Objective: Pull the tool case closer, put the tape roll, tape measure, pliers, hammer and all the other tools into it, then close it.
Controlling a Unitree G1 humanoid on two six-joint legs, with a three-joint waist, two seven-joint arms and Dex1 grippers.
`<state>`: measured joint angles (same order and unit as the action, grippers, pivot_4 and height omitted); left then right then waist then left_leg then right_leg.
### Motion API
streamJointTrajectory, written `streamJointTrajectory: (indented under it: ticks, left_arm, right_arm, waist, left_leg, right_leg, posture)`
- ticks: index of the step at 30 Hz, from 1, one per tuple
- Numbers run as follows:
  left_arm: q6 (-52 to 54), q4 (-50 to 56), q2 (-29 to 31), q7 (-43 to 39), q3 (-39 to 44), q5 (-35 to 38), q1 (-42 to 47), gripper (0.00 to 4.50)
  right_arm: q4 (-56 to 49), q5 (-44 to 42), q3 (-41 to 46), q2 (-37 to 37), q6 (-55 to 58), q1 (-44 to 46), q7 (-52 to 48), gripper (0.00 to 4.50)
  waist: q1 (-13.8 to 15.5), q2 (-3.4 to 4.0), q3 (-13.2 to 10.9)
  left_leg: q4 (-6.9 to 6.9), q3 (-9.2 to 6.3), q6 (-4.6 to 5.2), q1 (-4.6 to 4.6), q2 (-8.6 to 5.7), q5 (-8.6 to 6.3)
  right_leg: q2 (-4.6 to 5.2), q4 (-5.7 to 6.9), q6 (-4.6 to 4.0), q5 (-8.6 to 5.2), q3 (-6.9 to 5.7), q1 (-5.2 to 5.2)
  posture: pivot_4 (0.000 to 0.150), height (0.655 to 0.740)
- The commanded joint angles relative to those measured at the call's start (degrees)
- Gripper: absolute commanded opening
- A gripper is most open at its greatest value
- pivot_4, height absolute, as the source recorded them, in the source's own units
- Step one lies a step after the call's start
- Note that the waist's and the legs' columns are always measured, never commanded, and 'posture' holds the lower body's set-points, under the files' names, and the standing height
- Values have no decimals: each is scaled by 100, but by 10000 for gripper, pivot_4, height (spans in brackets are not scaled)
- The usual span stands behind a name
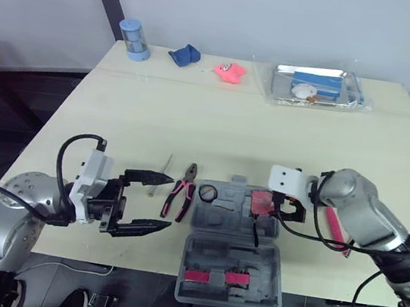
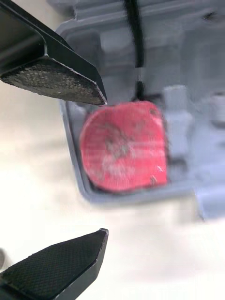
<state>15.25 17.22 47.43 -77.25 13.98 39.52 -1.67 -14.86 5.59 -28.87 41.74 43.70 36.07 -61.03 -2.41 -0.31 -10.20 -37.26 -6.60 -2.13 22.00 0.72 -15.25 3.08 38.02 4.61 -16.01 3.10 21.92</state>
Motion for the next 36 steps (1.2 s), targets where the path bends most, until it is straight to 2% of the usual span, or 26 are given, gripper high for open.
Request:
streamJointTrajectory:
  ticks: [1, 2, 5, 7, 11, 13, 18, 21, 22, 32, 36]
  left_arm:
    - [-132, 16, -29, -36, 53, 3, 26, 45000]
    - [-141, 7, -33, -43, 46, 0, 32, 45000]
    - [-178, -44, -41, -68, 17, -13, 66, 45000]
    - [-192, -64, -46, -76, 3, -15, 84, 45000]
    - [-220, -104, -63, -88, -43, -24, 129, 45000]
    - [-233, -131, -70, -92, -71, -34, 163, 45000]
    - [-254, -165, -72, -93, -95, -40, 201, 45000]
    - [-245, -145, -70, -81, -87, -28, 189, 45000]
    - [-224, -136, -76, -59, -75, -8, 185, 45000]
    - [-179, -88, -75, 20, -97, 9, 206, 45000]
    - [-162, -86, -76, 59, -124, -3, 271, 45000]
  right_arm:
    - [-38, -474, 721, -69, -353, -361, 103, 39085]
    - [4, -592, 871, -94, -524, -475, 118, 37755]
    - [240, -911, 1282, -328, -1045, -789, 257, 25279]
    - [427, -1081, 1522, -528, -1274, -943, 420, 25279]
    - [977, -1632, 1890, -1055, -2472, -1305, 236, 25279]
    - [1332, -1610, 1893, -1204, -3102, -1427, 201, 25279]
    - [2042, -1744, 1953, -1445, -3678, -1457, 89, 25279]
    - [2282, -1684, 1980, -1494, -3956, -1452, 148, 17863]
    - [2340, -1695, 1998, -1519, -4045, -1454, 157, 13060]
    - [3181, -1671, 1965, -1602, -4734, -1450, 66, 13060]
    - [3986, -1539, 1890, -1743, -4873, -1364, 86, 13060]
  waist:
    - [1, 0, 0]
    - [3, 0, 0]
    - [2, 0, 0]
    - [-13, -1, 0]
    - [-9, -1, 1]
    - [-9, -1, 0]
    - [-12, -1, 0]
    - [-12, 0, 0]
    - [-12, 0, 0]
    - [-11, 0, 0]
    - [-15, 0, 0]
  left_leg:
    - [0, 1, 0, 0, 0, 0]
    - [0, 1, 0, 0, 0, 0]
    - [0, 3, 0, 0, 0, 0]
    - [0, 2, 0, -2, 1, 0]
    - [2, 4, 0, -2, 1, 0]
    - [3, 4, 0, -2, 1, 0]
    - [2, 5, 0, -3, 0, 0]
    - [3, 4, 0, -5, 1, 0]
    - [3, 5, 0, -5, 1, 0]
    - [3, 6, 0, -6, 1, 0]
    - [3, 7, 0, -10, 1, 0]
  right_leg:
    - [0, 0, 0, 0, 1, 0]
    - [0, 0, 0, 0, 1, 0]
    - [1, 0, 0, 0, 1, -1]
    - [0, 1, 0, 0, 1, -2]
    - [-1, 2, 0, 0, 3, -2]
    - [-1, 0, 0, 0, 3, -2]
    - [0, 2, 0, 0, 4, -2]
    - [-2, 3, 0, 0, 4, -2]
    - [-2, 3, 0, 0, 5, -2]
    - [-2, 3, 0, 0, 5, -2]
    - [-2, 5, 0, 0, 7, -4]
  posture:
    - [1500, 7400]
    - [1500, 7400]
    - [1500, 7400]
    - [1500, 7400]
    - [1500, 7400]
    - [1500, 7400]
    - [1500, 7400]
    - [1500, 7400]
    - [1500, 7400]
    - [1500, 7400]
    - [1500, 7400]
